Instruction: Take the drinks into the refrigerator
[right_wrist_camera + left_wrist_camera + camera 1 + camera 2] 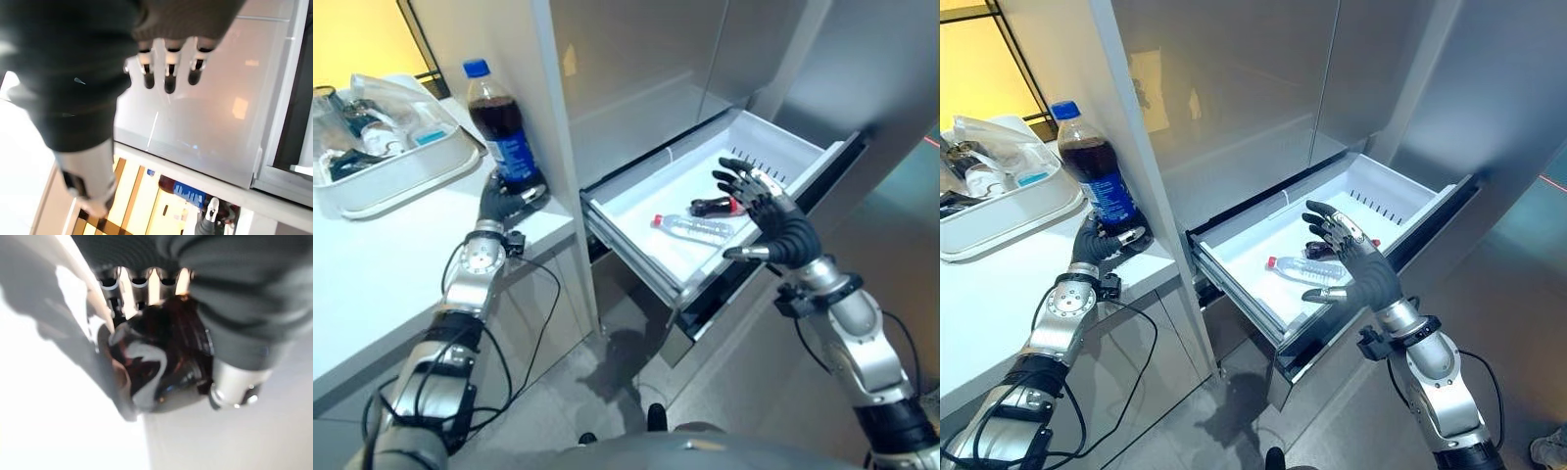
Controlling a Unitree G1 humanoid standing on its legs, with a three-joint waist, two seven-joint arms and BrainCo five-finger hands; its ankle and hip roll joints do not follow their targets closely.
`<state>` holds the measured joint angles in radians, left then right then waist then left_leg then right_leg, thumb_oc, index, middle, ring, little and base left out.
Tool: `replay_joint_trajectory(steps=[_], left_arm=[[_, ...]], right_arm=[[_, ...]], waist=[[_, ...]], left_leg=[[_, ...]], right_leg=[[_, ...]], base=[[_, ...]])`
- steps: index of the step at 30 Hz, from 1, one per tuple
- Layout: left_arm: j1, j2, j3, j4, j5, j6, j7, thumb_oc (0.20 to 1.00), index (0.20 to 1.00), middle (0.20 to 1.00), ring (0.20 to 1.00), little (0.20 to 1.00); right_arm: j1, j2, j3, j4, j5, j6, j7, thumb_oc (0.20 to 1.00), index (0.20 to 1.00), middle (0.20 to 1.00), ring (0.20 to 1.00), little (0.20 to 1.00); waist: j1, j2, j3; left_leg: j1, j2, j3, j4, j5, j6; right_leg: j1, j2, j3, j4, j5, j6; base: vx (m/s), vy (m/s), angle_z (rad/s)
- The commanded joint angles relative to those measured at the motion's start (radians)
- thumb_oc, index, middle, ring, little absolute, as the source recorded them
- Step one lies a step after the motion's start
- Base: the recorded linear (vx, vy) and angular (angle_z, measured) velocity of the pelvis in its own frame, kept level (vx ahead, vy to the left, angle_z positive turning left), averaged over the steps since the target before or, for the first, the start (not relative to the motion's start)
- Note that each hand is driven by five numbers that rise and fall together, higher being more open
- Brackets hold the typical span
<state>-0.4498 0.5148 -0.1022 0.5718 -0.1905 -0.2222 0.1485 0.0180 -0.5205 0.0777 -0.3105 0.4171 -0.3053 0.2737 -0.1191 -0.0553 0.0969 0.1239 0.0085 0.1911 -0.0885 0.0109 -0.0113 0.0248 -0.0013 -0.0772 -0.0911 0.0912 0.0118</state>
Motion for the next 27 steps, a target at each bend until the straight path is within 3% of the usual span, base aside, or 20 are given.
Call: replay_joint_trajectory(steps=[1,7,17,27], left_arm=[[-0.096,-0.067,-0.038,-0.066,-0.091,-0.095,-0.038,0.200,0.200,0.200,0.200,0.200],[0.026,-0.099,-0.006,-0.287,-0.236,-0.124,-0.105,0.200,0.200,0.200,0.200,0.200],[0.247,-0.082,0.079,-0.555,-0.253,-0.140,-0.222,0.200,0.200,0.200,0.200,0.200],[0.401,-0.063,0.099,-0.718,-0.306,-0.125,-0.341,0.200,0.200,0.200,0.200,0.200]], right_arm=[[-0.008,0.014,-0.027,-0.075,0.018,-0.033,-0.009,1.000,1.000,1.000,1.000,1.000],[-0.012,0.026,-0.038,-0.040,-0.012,-0.037,-0.031,1.000,1.000,1.000,1.000,1.000],[0.015,0.029,-0.087,0.030,-0.058,-0.031,-0.025,1.000,1.000,1.000,1.000,1.000],[0.013,0.018,-0.116,0.087,-0.039,-0.018,0.000,1.000,1.000,1.000,1.000,1.000]], waist=[[-0.018,0.014,-0.019],[-0.001,0.014,-0.021],[0.033,0.007,-0.026],[0.061,-0.003,-0.027]], left_leg=[[0.053,0.028,-0.049,0.001,-0.085,-0.031],[0.053,0.023,-0.056,0.001,-0.088,-0.025],[0.050,0.020,-0.068,0.001,-0.088,-0.021],[0.047,0.018,-0.082,0.001,-0.088,-0.017]], right_leg=[[0.017,-0.026,-0.046,0.095,-0.069,0.078],[0.020,-0.032,-0.047,0.094,-0.066,0.079],[0.031,-0.037,-0.053,0.080,-0.060,0.081],[0.038,-0.044,-0.068,0.082,-0.059,0.081]], base=[[0.00,0.000,0.00],[0.00,0.000,0.00],[0.00,0.000,0.00],[0.00,0.001,0.01]])
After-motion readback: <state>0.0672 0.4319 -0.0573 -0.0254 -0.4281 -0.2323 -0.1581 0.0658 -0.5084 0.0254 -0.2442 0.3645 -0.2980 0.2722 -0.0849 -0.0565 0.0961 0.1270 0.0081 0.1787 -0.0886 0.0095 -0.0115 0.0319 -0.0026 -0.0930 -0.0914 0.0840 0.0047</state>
